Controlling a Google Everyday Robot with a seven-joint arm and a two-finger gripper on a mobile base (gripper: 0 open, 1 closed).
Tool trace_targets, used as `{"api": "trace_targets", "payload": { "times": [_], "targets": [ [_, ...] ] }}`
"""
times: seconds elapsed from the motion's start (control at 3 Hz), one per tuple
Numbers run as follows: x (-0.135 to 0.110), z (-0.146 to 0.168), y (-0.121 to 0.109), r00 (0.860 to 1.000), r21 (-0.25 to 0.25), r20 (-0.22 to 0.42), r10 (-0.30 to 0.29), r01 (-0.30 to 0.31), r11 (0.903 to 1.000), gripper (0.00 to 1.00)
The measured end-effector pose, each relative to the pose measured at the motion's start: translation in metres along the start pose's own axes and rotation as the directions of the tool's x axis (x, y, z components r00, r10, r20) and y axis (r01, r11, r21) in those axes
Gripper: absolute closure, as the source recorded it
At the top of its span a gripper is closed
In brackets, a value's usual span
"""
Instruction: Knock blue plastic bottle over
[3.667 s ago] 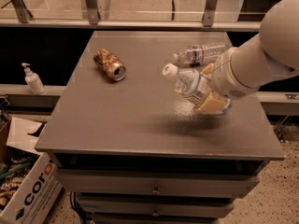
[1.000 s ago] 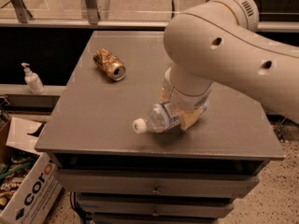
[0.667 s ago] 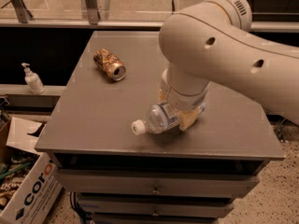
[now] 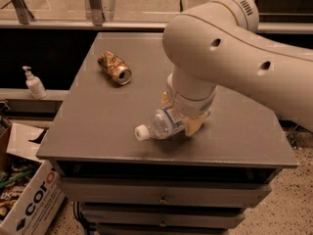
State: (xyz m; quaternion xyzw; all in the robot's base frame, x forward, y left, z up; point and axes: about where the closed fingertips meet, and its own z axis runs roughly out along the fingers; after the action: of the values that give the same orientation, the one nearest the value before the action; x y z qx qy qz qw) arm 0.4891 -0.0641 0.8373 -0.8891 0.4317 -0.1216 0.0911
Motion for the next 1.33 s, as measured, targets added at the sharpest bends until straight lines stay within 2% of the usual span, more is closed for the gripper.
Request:
{"api": "trace_targets", "payload": {
  "times": [0.33, 0.67, 1.0, 1.33],
  "targets": [
    [0.001, -0.001, 0.001, 1.000, -0.002, 0.001, 0.001, -0.001, 1.0000, 0.00],
    [0.002, -0.001, 0.001, 1.000, -0.002, 0.001, 0.001, -0.001, 1.0000, 0.00],
    [0.010, -0.006, 0.001, 0.997, 0.021, 0.047, 0.063, -0.064, 0.9977, 0.00],
    [0.036, -0.011, 0.007, 0.965, 0.067, 0.169, 0.198, -0.212, 0.9750, 0.00]
  ]
}}
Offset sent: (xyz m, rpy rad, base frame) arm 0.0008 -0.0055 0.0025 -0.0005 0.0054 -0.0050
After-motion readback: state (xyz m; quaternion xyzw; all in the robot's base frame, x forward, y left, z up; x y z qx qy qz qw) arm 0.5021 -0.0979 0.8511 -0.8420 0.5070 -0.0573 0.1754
